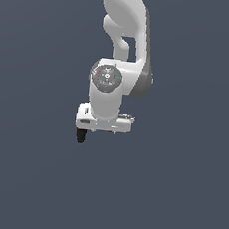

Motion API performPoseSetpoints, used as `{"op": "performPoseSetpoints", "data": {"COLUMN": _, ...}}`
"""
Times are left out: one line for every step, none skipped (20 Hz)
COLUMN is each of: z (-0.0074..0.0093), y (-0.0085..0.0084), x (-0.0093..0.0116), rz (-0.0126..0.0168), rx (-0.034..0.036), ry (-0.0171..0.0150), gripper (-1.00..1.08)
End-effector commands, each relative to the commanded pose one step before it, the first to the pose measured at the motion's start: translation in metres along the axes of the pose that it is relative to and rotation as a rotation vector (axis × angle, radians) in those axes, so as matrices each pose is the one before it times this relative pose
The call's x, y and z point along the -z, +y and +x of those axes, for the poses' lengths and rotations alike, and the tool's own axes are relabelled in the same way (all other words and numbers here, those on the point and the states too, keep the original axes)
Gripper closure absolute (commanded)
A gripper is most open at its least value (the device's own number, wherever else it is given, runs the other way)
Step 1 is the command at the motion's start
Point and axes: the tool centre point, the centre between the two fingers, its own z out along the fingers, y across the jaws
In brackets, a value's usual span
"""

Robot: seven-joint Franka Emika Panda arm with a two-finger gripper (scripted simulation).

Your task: Pick up the object and move it to a goal position.

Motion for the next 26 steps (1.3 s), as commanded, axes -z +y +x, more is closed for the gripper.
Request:
{"op": "performPoseSetpoints", "data": {"z": 0.00565, "y": 0.00856, "x": -0.0063, "rz": -0.00419, "rx": 0.00463, "ry": -0.03363, "gripper": -0.6}}
{"op": "performPoseSetpoints", "data": {"z": 0.00221, "y": 0.00346, "x": -0.00252, "rz": -0.00164, "rx": 0.00192, "ry": -0.01368, "gripper": -0.6}}
{"op": "performPoseSetpoints", "data": {"z": 0.00211, "y": 0.00346, "x": -0.00253, "rz": -0.0016, "rx": 0.0019, "ry": -0.0137, "gripper": -0.6}}
{"op": "performPoseSetpoints", "data": {"z": 0.00202, "y": 0.00346, "x": -0.00255, "rz": -0.00156, "rx": 0.00188, "ry": -0.01374, "gripper": -0.6}}
{"op": "performPoseSetpoints", "data": {"z": 0.00193, "y": 0.00346, "x": -0.00255, "rz": -0.00151, "rx": 0.00186, "ry": -0.01375, "gripper": -0.6}}
{"op": "performPoseSetpoints", "data": {"z": 0.00183, "y": 0.00345, "x": -0.00256, "rz": -0.00146, "rx": 0.00183, "ry": -0.01377, "gripper": -0.6}}
{"op": "performPoseSetpoints", "data": {"z": 0.00174, "y": 0.00343, "x": -0.00258, "rz": -0.00141, "rx": 0.00181, "ry": -0.0138, "gripper": -0.6}}
{"op": "performPoseSetpoints", "data": {"z": 0.00165, "y": 0.00342, "x": -0.00259, "rz": -0.00136, "rx": 0.00179, "ry": -0.01382, "gripper": -0.6}}
{"op": "performPoseSetpoints", "data": {"z": 0.00155, "y": 0.0034, "x": -0.00261, "rz": -0.00131, "rx": 0.00177, "ry": -0.01383, "gripper": -0.6}}
{"op": "performPoseSetpoints", "data": {"z": 0.00146, "y": 0.00338, "x": -0.00263, "rz": -0.00126, "rx": 0.00175, "ry": -0.01387, "gripper": -0.6}}
{"op": "performPoseSetpoints", "data": {"z": 0.00137, "y": 0.00335, "x": -0.00264, "rz": -0.0012, "rx": 0.00173, "ry": -0.01387, "gripper": -0.6}}
{"op": "performPoseSetpoints", "data": {"z": 0.00128, "y": 0.00333, "x": -0.00266, "rz": -0.00115, "rx": 0.00171, "ry": -0.0139, "gripper": -0.6}}
{"op": "performPoseSetpoints", "data": {"z": 0.00118, "y": 0.0033, "x": -0.00267, "rz": -0.00109, "rx": 0.00169, "ry": -0.01391, "gripper": -0.6}}
{"op": "performPoseSetpoints", "data": {"z": 0.0011, "y": 0.00326, "x": -0.00271, "rz": -0.00103, "rx": 0.00167, "ry": -0.01395, "gripper": -0.6}}
{"op": "performPoseSetpoints", "data": {"z": 0.00101, "y": 0.00322, "x": -0.00272, "rz": -0.00097, "rx": 0.00165, "ry": -0.01394, "gripper": -0.6}}
{"op": "performPoseSetpoints", "data": {"z": 0.00092, "y": 0.00318, "x": -0.00274, "rz": -0.0009, "rx": 0.00164, "ry": -0.01396, "gripper": -0.6}}
{"op": "performPoseSetpoints", "data": {"z": 0.00083, "y": 0.00314, "x": -0.00277, "rz": -0.00084, "rx": 0.00162, "ry": -0.01399, "gripper": -0.6}}
{"op": "performPoseSetpoints", "data": {"z": 0.00075, "y": 0.0031, "x": -0.00279, "rz": -0.00077, "rx": 0.00161, "ry": -0.014, "gripper": -0.6}}
{"op": "performPoseSetpoints", "data": {"z": 0.00066, "y": 0.00305, "x": -0.00281, "rz": -0.0007, "rx": 0.00159, "ry": -0.014, "gripper": -0.6}}
{"op": "performPoseSetpoints", "data": {"z": 0.00058, "y": 0.003, "x": -0.00284, "rz": -0.00063, "rx": 0.00158, "ry": -0.01402, "gripper": -0.6}}
{"op": "performPoseSetpoints", "data": {"z": 0.00049, "y": 0.00294, "x": -0.00286, "rz": -0.00056, "rx": 0.00156, "ry": -0.01404, "gripper": -0.6}}
{"op": "performPoseSetpoints", "data": {"z": 0.00041, "y": 0.00289, "x": -0.00289, "rz": -0.00049, "rx": 0.00155, "ry": -0.01404, "gripper": -0.6}}
{"op": "performPoseSetpoints", "data": {"z": 0.00033, "y": 0.00283, "x": -0.00291, "rz": -0.00042, "rx": 0.00154, "ry": -0.01405, "gripper": -0.6}}
{"op": "performPoseSetpoints", "data": {"z": 0.00025, "y": 0.00277, "x": -0.00294, "rz": -0.00034, "rx": 0.00153, "ry": -0.01407, "gripper": -0.6}}
{"op": "performPoseSetpoints", "data": {"z": 0.00017, "y": 0.00267, "x": -0.00293, "rz": -0.00026, "rx": 0.0015, "ry": -0.01389, "gripper": -0.6}}
{"op": "performPoseSetpoints", "data": {"z": 0.00009, "y": 0.00248, "x": -0.00282, "rz": -0.00018, "rx": 0.00142, "ry": -0.01323, "gripper": -0.6}}
